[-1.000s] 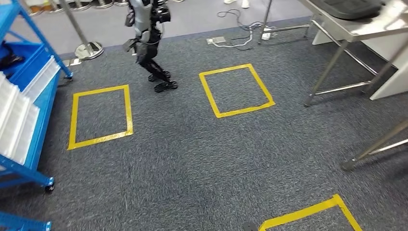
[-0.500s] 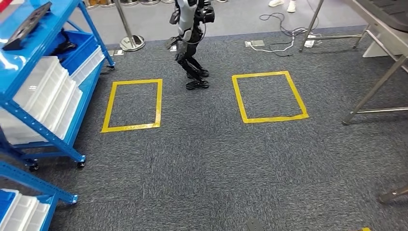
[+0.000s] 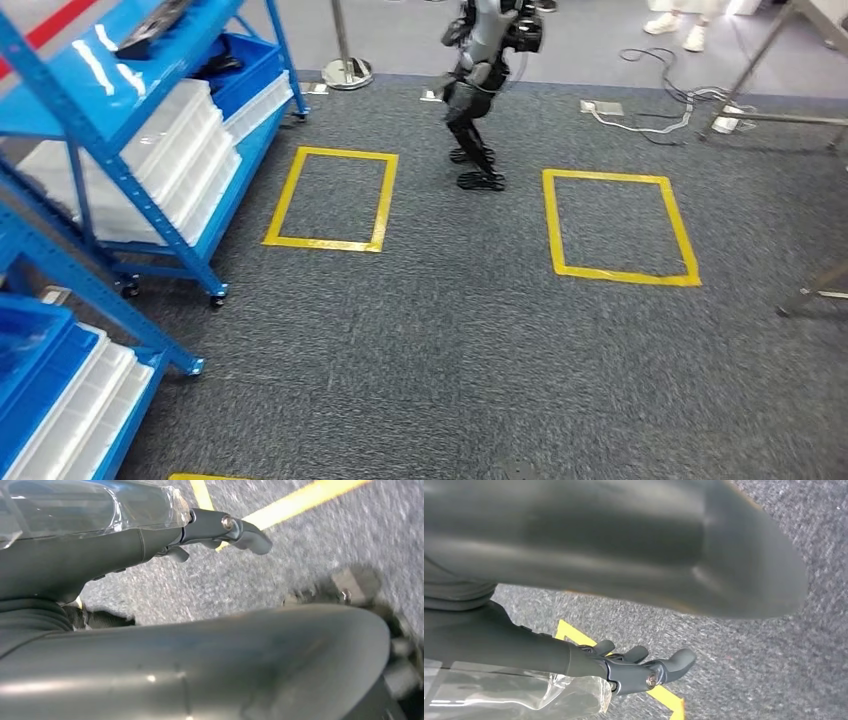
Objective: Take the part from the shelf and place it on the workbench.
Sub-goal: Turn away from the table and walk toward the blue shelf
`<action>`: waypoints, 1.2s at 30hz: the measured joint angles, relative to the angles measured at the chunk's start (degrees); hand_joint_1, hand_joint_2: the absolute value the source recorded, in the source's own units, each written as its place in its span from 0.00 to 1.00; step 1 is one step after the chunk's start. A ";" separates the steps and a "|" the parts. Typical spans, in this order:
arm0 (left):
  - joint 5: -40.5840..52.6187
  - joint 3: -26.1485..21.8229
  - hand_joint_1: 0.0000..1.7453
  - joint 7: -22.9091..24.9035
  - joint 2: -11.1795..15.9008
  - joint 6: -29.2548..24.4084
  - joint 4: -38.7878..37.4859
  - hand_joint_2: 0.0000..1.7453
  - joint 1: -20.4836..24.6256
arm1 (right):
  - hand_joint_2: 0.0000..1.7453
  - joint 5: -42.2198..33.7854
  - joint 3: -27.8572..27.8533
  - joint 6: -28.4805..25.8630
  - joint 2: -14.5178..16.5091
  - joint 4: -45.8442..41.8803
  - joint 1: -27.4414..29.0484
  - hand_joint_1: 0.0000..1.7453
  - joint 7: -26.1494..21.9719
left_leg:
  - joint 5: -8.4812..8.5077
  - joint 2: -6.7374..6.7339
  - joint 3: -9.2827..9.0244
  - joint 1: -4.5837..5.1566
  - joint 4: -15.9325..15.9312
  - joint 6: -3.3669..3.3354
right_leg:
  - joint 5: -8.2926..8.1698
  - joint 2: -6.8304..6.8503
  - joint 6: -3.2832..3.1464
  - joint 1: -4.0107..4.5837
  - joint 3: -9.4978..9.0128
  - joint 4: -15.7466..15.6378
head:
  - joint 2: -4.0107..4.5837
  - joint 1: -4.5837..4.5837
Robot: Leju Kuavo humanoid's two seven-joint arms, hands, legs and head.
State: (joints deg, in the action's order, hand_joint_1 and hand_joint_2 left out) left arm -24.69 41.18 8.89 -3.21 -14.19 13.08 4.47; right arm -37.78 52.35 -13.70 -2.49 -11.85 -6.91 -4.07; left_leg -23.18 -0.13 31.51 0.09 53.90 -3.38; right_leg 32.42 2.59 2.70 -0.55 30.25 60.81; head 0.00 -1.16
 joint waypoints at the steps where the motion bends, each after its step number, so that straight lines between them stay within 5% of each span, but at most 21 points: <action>1: 0.01 0.02 0.00 0.02 0.02 0.01 -0.01 0.00 0.11 | 0.00 -0.01 -0.01 0.00 0.00 0.00 0.15 0.00 -0.01 | 0.04 0.72 0.02 -0.05 0.00 -0.17 | 2.04 -1.31 0.12 -0.04 1.96 4.14 | 0.00 -0.11; 3: 0.00 0.12 0.00 0.03 0.02 0.04 -0.01 0.00 0.15 | 0.00 -0.01 0.01 0.00 0.01 0.01 0.44 0.00 0.01 | 0.03 2.34 0.02 -0.07 0.05 -0.25 | 4.03 -2.07 0.37 -0.17 5.28 10.52 | 0.00 -0.21; 4: 0.00 0.20 0.00 0.03 0.02 0.04 -0.01 0.00 0.11 | 0.00 -0.01 0.01 0.00 0.01 0.01 0.52 0.00 0.01 | 0.01 3.21 -0.01 -0.12 0.12 -0.22 | 3.26 -2.12 0.48 -0.27 5.67 10.74 | 0.00 -0.21; 6: 0.02 0.34 0.00 0.03 0.02 0.05 -0.01 0.00 0.08 | 0.00 -0.01 0.02 0.00 0.01 0.01 0.52 0.00 0.01 | -0.13 4.98 -0.09 -0.34 0.41 0.02 | -1.14 -2.86 0.74 -0.68 3.30 4.54 | 0.00 -0.21; 8: 0.09 0.38 0.00 0.03 0.03 0.05 -0.01 0.00 0.16 | 0.00 -0.01 0.02 0.00 0.01 0.01 0.48 0.00 0.01 | -0.39 6.60 0.13 -0.40 0.95 0.64 | -4.27 -5.23 0.80 -1.11 0.22 -2.67 | 0.00 -0.22; 10: 0.15 0.41 0.00 -0.01 0.04 0.04 -0.01 0.00 0.10 | 0.00 -0.01 0.02 0.00 0.03 0.01 0.47 0.00 0.07 | -0.35 7.74 0.57 -0.43 1.19 1.40 | -4.60 -6.30 0.31 -1.04 -0.68 -4.83 | 0.00 -0.20; 11: 0.16 0.42 0.00 -0.03 0.05 0.04 -0.02 0.00 -0.03 | 0.00 0.00 0.03 0.00 0.03 0.01 0.43 0.00 0.11 | -0.23 8.22 0.77 -0.54 1.16 1.72 | -4.76 -5.70 -0.12 -0.90 -0.66 -4.88 | 0.00 -0.19; 12: 0.16 0.43 0.00 -0.05 0.09 0.04 -0.03 0.00 -0.17 | 0.00 0.00 0.03 0.00 0.04 0.00 0.35 0.00 0.16 | -0.25 7.86 0.90 -0.63 1.24 2.01 | -4.88 -5.07 -0.52 -0.82 -0.67 -4.94 | 0.00 -0.19; 14: 0.16 0.45 0.00 -0.01 0.17 0.04 -0.05 0.00 -0.27 | 0.00 0.02 0.02 0.00 0.08 -0.01 0.20 0.00 0.17 | -1.67 4.95 2.03 -0.56 3.66 2.53 | -5.03 -3.81 -1.35 -0.82 -0.75 -5.10 | 0.00 0.03; 16: 0.16 0.48 0.00 0.05 0.19 0.05 -0.05 0.00 -0.05 | 0.00 0.03 0.03 0.01 0.10 -0.01 0.26 0.00 0.20 | -5.07 1.71 5.37 -0.48 10.70 2.98 | -4.93 -2.32 -1.85 -0.70 -0.83 -5.15 | 0.00 0.31; 18: 0.18 0.56 0.00 0.13 0.18 0.05 -0.05 0.00 0.06 | 0.00 0.02 0.04 0.02 0.10 0.00 0.40 0.00 0.29 | -7.63 0.95 9.06 -0.59 17.97 3.20 | -4.80 -0.59 -2.01 -0.51 -0.86 -5.15 | 0.00 0.37; 19: 0.20 0.62 0.00 0.17 0.17 0.05 -0.05 0.00 0.01 | 0.00 0.01 0.04 0.02 0.10 0.01 0.39 0.00 0.32 | -7.51 0.81 9.58 -0.61 18.94 3.20 | -4.73 0.22 -2.03 -0.45 -0.90 -5.15 | 0.00 0.38; 21: 0.26 0.73 0.00 0.25 0.18 0.05 -0.05 0.00 -0.11 | 0.00 -0.01 0.04 0.02 0.11 0.01 0.26 0.00 0.34 | -4.52 0.09 6.83 -0.52 13.59 2.91 | -4.52 1.62 -1.96 -0.37 -1.15 -5.15 | 0.00 0.39; 23: 0.35 0.81 0.00 0.22 0.19 0.05 -0.05 0.00 0.02 | 0.00 -0.03 0.04 0.02 0.13 0.01 0.15 0.00 0.33 | -1.52 -2.42 2.45 0.01 5.01 2.10 | -4.19 2.87 -1.63 -0.18 -1.53 -5.16 | 0.00 0.38; 25: 0.43 0.87 0.00 0.13 0.20 0.05 -0.05 0.00 0.18 | 0.00 -0.05 0.03 0.02 0.15 0.01 0.05 0.00 0.30 | -0.77 -3.70 0.82 0.59 1.43 1.45 | -3.86 3.91 -1.13 -0.04 -1.86 -5.23 | 0.00 0.35; 27: 0.43 0.90 0.00 0.04 0.20 0.04 -0.06 0.00 0.08 | 0.00 -0.05 0.03 0.02 0.22 -0.01 -0.09 0.00 0.27 | -0.62 -2.44 0.86 0.60 1.17 1.09 | -3.64 4.67 -0.59 -0.06 -2.21 -5.51 | 0.00 0.36; 29: 0.36 0.93 0.00 0.03 0.17 0.04 -0.07 0.00 -0.05 | 0.00 -0.02 0.04 0.02 0.26 -0.02 -0.14 0.00 0.27 | -0.17 -1.09 0.50 0.20 0.49 0.60 | -2.40 2.57 -0.06 -0.16 -1.95 -4.20 | 0.00 0.28; 31: 0.26 0.95 0.00 0.04 0.15 0.01 -0.08 0.00 0.07 | 0.00 -0.04 0.04 0.02 0.20 -0.02 0.08 0.00 0.27 | 0.13 0.40 0.23 -0.09 0.13 0.21 | 1.06 -0.93 0.27 -0.27 0.77 1.92 | 0.00 0.11; 33: 0.21 0.99 0.00 0.09 0.13 -0.02 -0.08 0.00 0.19 | 0.00 -0.11 0.04 0.02 0.14 -0.02 0.42 0.00 0.28 | 0.13 2.05 0.20 -0.14 0.19 0.03 | 4.00 -2.10 0.44 -0.29 4.76 9.61 | 0.00 0.03; 34: 0.15 1.05 0.00 0.14 0.10 0.01 -0.07 0.00 0.16 | 0.00 -0.13 0.05 0.02 0.11 -0.02 0.53 0.00 0.29 | 0.11 2.93 0.16 -0.17 0.22 0.02 | 3.92 -2.15 0.51 -0.33 5.89 11.25 | 0.00 0.02; 36: -0.01 1.19 0.00 0.24 0.05 0.01 -0.08 0.00 0.10 | 0.00 -0.13 0.06 0.02 0.07 -0.01 0.53 0.00 0.29 | 0.03 4.81 0.00 -0.37 0.31 0.15 | 0.36 -2.51 0.67 -0.59 4.93 7.52 | 0.00 0.01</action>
State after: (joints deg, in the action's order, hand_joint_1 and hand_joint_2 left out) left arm -24.70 42.36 9.13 -3.16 -14.19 13.00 4.57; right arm -37.91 52.41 -13.68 -2.42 -11.86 -6.38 -3.78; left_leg -23.15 4.69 31.51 -0.28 54.21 -3.22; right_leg 32.78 0.08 3.37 -1.14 35.18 68.33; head 0.00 -1.15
